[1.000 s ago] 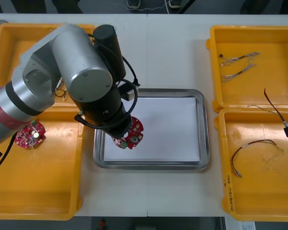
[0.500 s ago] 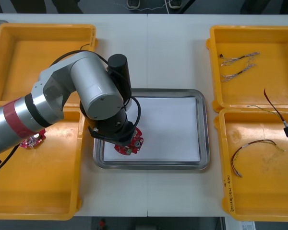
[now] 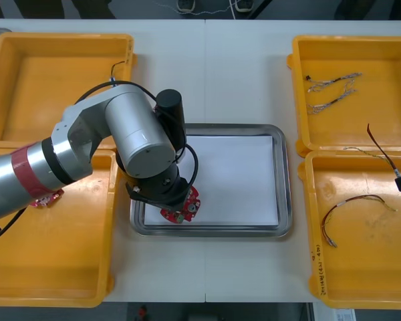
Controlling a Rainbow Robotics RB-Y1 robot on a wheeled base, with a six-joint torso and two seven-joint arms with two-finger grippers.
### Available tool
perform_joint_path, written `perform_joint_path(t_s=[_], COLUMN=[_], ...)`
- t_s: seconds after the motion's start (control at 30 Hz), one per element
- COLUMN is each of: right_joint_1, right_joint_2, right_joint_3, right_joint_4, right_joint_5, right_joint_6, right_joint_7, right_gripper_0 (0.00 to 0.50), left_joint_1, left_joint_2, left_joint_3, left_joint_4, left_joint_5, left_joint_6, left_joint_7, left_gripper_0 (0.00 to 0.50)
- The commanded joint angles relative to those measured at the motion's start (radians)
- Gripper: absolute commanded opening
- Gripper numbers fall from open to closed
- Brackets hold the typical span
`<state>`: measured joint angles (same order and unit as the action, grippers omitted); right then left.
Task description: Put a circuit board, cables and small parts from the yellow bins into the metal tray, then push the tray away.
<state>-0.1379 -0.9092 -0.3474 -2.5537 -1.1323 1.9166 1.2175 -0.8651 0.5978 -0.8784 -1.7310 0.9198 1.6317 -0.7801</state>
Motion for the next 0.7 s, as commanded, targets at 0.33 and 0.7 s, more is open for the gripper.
perform_joint_path(t_s=[0.33, 0.7], right_joint_1=[-0.02, -0.02], right_joint_2=[-0.036, -0.036], right_joint_3=[0.004, 0.004], right_joint_4=[-0.023, -0.023], right_joint_5=[-0.009, -0.009], right_joint_6=[0.003, 0.003], right_joint_7=[0.031, 0.03], right_gripper_0=[0.0, 0.0], left_joint_1=[-0.015, -0.015], left_joint_2=[0.036, 0.045], left_joint_3=[-0.021, -0.019], left_joint_4=[-0.01, -0.01], left_joint_5=[-0.019, -0.022], left_joint_6=[-0.032, -0.038], left_joint_7=[-0.022, -0.025], left_gripper_0=[0.001, 0.5])
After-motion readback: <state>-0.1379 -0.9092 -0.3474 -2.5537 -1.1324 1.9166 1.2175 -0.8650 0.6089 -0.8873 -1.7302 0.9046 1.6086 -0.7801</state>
